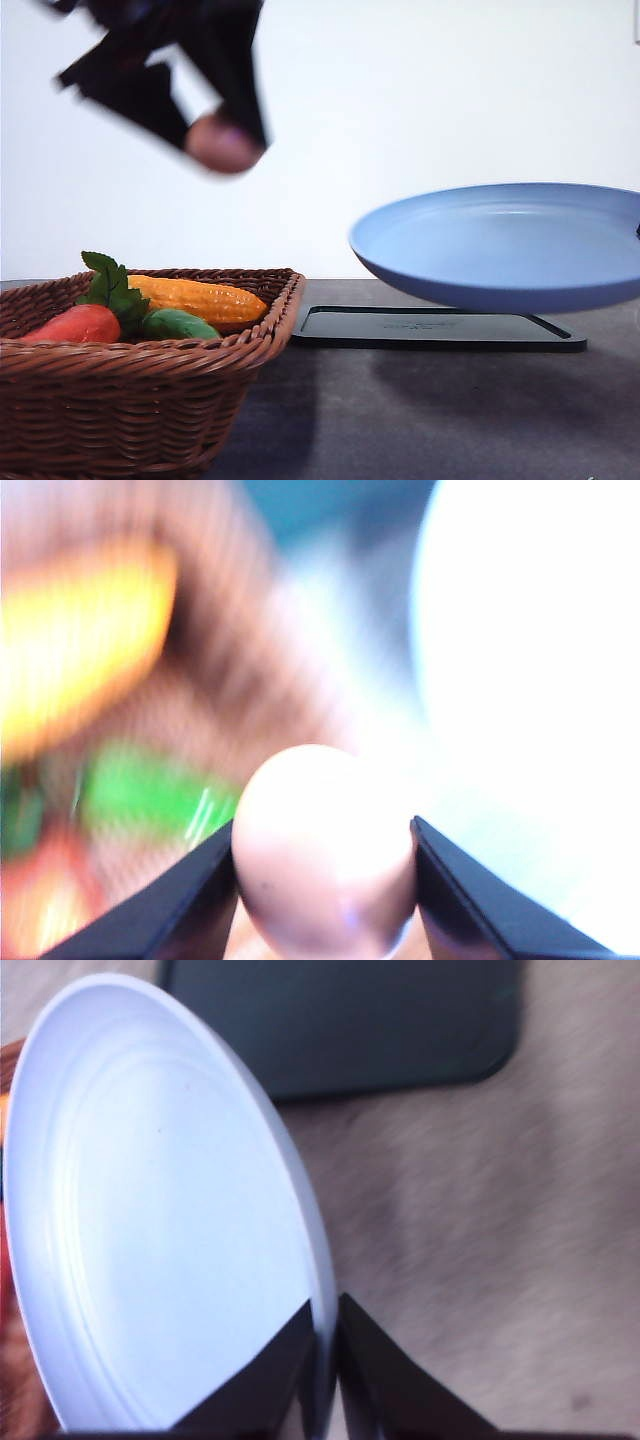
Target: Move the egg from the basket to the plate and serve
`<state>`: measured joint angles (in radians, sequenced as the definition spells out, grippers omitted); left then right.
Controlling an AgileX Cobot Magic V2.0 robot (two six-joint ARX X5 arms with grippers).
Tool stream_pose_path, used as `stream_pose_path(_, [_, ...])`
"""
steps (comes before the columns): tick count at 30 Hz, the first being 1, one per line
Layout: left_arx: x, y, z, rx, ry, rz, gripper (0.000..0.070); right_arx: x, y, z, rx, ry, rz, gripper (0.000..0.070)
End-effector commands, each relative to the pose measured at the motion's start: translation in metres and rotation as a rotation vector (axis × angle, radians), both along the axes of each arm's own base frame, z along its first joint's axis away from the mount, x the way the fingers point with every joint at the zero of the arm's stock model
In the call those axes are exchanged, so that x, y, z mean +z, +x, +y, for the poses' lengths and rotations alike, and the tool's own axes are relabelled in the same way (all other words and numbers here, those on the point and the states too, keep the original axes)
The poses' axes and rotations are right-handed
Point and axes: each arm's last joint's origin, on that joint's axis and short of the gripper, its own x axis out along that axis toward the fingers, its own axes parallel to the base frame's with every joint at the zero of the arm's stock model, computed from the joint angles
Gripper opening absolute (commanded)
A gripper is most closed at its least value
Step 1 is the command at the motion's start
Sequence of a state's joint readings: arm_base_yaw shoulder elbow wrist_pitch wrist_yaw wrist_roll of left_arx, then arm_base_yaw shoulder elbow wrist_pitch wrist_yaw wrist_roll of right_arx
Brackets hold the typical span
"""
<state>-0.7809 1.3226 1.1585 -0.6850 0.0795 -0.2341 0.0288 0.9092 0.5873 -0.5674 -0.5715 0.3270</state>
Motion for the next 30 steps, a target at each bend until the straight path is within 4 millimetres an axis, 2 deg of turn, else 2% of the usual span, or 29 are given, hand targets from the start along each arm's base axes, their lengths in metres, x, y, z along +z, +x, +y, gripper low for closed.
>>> stream_pose_path(1, [0.012, -0.001, -0.009, -0.044, -0.033, -0.042, 0.0218, 0.003, 0.001, 0.001, 0.019, 0.042, 0.006, 0.0])
stream_pose_path(5, [0.023, -0.01, -0.025, -0.117, -0.098, -0.117, 0.0218, 0.003, -0.001, 0.003, 0.055, 0.086, 0.024, 0.0])
stream_pose_path(9, [0.02, -0.022, -0.043, -0.204, -0.103, -0.138, 0.0218, 0.002, -0.002, 0.004, 0.068, 0.095, 0.037, 0.0])
stream_pose_path(14, [0.005, -0.029, -0.069, -0.295, -0.077, -0.139, 0.0218, 0.001, -0.004, 0.007, 0.092, 0.094, 0.059, 0.0])
stream_pose_path(19, [-0.017, -0.028, -0.089, -0.339, -0.039, -0.118, 0.0218, 0.0, -0.007, 0.011, 0.123, 0.09, 0.078, 0.0])
stream_pose_path(25, [-0.041, -0.022, -0.101, -0.357, 0.029, -0.078, 0.0223, 0.0, -0.007, 0.013, 0.132, 0.09, 0.08, 0.0])
stream_pose_path(30, [-0.046, -0.021, -0.103, -0.36, 0.042, -0.067, 0.0231, -0.001, -0.007, 0.013, 0.132, 0.089, 0.082, 0.0])
